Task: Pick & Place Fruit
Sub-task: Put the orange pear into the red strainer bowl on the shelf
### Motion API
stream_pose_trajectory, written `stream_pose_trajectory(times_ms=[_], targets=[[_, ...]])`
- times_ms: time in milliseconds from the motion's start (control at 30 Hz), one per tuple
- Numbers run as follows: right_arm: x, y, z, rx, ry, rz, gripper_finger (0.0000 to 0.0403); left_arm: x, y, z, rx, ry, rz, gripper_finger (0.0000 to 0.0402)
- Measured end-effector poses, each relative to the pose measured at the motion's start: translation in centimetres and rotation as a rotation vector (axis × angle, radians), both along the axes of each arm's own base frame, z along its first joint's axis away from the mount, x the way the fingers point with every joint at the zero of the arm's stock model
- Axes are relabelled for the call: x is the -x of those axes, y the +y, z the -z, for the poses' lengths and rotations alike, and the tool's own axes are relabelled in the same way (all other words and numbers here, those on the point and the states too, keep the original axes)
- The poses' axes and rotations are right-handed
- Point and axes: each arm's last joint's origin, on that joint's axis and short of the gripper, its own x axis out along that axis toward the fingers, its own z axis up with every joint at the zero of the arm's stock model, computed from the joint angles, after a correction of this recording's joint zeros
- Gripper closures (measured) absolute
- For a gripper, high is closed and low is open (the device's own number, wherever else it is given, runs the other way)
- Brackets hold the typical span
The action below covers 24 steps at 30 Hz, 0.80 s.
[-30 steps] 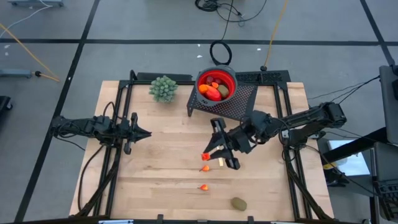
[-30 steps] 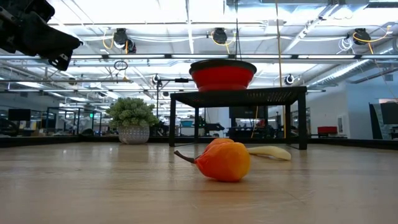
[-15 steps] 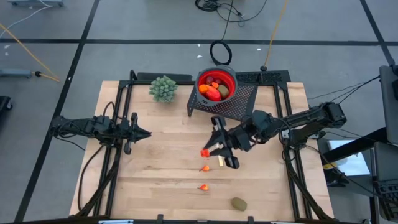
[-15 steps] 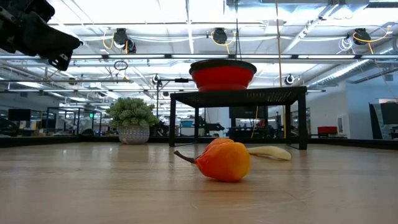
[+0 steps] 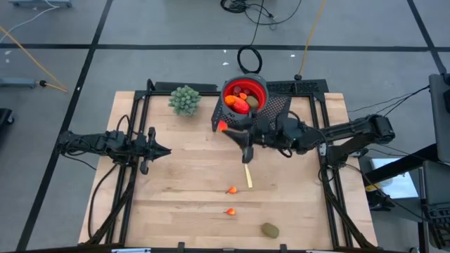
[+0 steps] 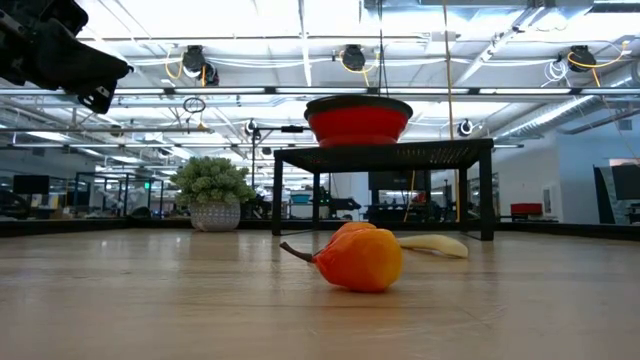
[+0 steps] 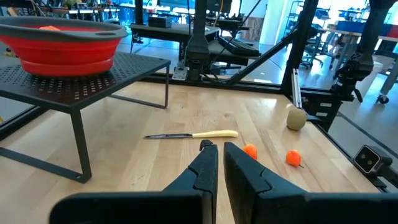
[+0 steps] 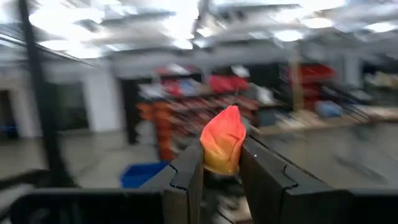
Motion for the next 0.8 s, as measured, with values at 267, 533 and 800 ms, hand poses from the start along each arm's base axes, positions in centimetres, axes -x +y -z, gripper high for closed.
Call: stream_pose_trajectory(times_ms=[267,533,800], targets=[[2.8,-2.4,-0.6,-0.047,0.191,0.290,0.0316,0.0,0.1,0.0,0.006,-0.001,-0.037,0.0376],[5.3,-5.6,-0.8,-0.042,0.327,0.447,0.0316,0.0,0.4,0.0,0.064,-0.004,-0.141,0.0376],[6.7,-9.7,0.6,-0.050,0.500,0.566,0.0316,0.0,0.4,0.0,0.074,-0.002,-0.148,0.0376]])
